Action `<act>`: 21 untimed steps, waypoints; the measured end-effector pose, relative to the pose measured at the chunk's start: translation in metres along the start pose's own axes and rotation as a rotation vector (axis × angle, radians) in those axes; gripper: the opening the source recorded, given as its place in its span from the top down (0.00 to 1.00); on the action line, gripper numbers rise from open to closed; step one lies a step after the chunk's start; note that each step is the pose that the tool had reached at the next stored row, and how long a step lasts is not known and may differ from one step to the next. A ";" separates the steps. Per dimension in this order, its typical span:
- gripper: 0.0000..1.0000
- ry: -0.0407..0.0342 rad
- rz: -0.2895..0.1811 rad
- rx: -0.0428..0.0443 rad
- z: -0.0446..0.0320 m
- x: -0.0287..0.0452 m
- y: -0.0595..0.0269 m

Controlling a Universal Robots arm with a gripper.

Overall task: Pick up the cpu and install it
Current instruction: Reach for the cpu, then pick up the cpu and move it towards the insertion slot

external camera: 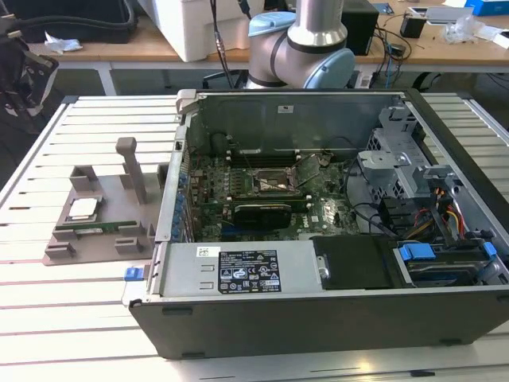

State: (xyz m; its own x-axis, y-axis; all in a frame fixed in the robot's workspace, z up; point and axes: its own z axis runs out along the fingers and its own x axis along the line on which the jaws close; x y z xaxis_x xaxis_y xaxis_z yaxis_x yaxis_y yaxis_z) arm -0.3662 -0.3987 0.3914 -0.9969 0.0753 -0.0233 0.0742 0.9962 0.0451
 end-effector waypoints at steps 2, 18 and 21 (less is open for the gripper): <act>0.89 0.0001 0.000 0.0001 -0.0001 0.0079 -0.0006; 0.89 0.0001 0.000 0.0000 -0.0001 0.0304 -0.0017; 0.71 0.0000 0.000 0.0000 -0.0001 0.0305 -0.0017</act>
State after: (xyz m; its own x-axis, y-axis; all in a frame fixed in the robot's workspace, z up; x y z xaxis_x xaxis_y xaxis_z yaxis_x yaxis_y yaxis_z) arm -0.3968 -0.3981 0.3907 -0.9969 0.0753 -0.0233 0.0742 0.9962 0.0450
